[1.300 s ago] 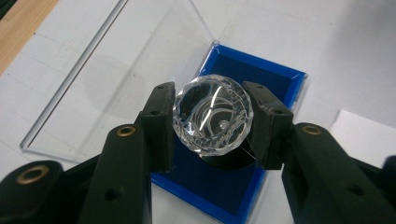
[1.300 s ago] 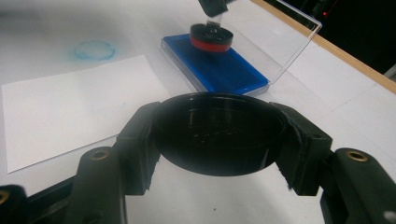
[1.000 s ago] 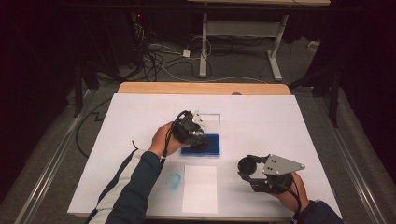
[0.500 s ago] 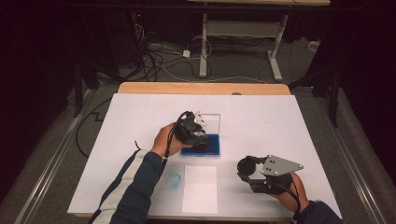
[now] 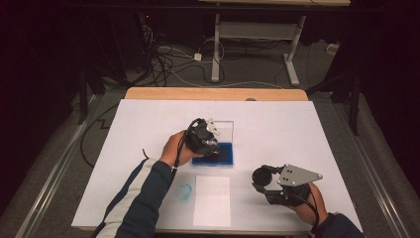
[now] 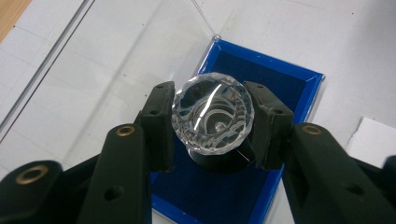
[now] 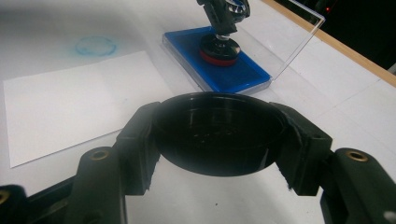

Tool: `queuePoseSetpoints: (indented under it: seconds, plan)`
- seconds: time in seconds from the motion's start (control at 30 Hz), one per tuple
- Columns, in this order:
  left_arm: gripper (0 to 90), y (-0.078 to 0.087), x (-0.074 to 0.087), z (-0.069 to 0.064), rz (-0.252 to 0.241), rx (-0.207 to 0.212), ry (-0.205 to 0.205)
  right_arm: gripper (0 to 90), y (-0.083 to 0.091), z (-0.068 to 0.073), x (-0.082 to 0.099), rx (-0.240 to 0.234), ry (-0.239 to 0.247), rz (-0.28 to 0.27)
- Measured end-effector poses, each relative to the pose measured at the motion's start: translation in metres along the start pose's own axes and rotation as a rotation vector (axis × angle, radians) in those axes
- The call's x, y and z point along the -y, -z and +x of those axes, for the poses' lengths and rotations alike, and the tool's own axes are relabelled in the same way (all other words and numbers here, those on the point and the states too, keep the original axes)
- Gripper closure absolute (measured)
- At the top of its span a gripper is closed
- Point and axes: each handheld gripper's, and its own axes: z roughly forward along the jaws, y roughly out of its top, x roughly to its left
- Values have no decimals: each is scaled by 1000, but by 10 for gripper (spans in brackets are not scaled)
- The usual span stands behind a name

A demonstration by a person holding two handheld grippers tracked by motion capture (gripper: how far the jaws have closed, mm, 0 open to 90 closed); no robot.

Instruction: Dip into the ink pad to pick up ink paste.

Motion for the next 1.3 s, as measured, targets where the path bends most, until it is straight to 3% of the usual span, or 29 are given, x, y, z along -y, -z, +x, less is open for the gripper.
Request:
queuePoseSetpoints:
  seconds: [0.87,1.07,1.3]
  plan:
    - [548,3,1,-1,3,-13,6,387,1,0,0,5,-4,2]
    - [548,22,-1,3,-40,-25,8,387,2,0,0,9,-3,-1]
    - [548,39,-1,6,-53,-35,11,387,2,1,0,8,-1,1]
